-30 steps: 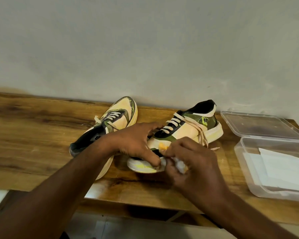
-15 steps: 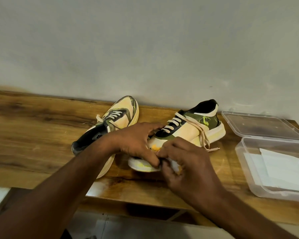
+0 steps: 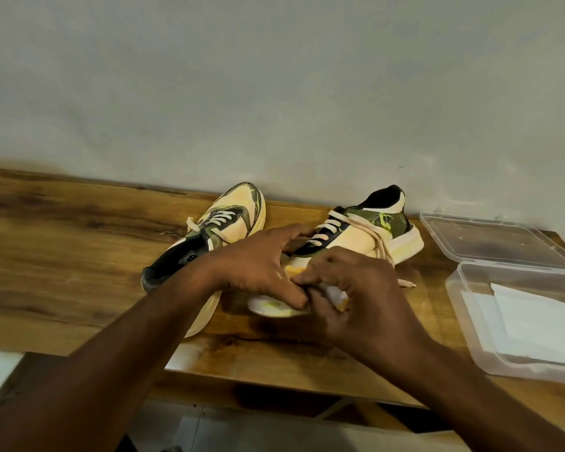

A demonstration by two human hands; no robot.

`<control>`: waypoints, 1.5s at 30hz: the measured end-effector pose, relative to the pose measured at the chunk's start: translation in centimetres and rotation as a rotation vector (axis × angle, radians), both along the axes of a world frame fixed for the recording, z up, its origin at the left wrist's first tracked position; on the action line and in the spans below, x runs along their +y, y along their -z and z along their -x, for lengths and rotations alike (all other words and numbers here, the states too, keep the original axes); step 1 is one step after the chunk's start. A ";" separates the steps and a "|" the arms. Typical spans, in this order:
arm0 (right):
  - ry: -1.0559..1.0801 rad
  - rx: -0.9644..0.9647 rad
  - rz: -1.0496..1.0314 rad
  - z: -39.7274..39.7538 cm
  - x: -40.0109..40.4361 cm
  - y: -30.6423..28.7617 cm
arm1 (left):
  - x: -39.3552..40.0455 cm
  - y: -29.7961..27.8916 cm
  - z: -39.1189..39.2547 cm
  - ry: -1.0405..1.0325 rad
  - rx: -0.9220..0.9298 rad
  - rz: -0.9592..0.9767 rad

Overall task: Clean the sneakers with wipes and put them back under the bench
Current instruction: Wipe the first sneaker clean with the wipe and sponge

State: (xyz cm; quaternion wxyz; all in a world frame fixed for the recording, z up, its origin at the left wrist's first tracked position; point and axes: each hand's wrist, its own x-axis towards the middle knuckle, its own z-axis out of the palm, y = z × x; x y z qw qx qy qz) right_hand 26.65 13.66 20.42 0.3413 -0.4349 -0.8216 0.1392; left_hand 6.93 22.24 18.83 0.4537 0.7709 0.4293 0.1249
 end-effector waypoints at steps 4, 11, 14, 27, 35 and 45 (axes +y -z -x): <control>0.192 -0.057 -0.005 -3.0 2.3 -0.8 | -0.5 -0.2 0.3 -0.039 0.015 -0.014; 0.059 -0.081 -0.008 -0.4 0.7 -0.2 | -1.0 0.2 0.2 -0.080 0.007 -0.092; -0.127 -0.106 -0.009 0.8 0.8 0.0 | -1.3 0.6 0.5 -0.086 -0.021 -0.109; -0.079 -0.166 0.039 1.0 0.8 -0.1 | -1.6 0.8 1.0 -0.077 -0.063 -0.204; 0.294 -0.131 -0.104 -4.6 3.9 -0.2 | -1.1 0.9 1.3 -0.119 -0.072 -0.118; 0.271 -0.096 -0.028 -2.8 2.0 0.6 | -1.1 0.6 1.4 -0.119 -0.067 -0.092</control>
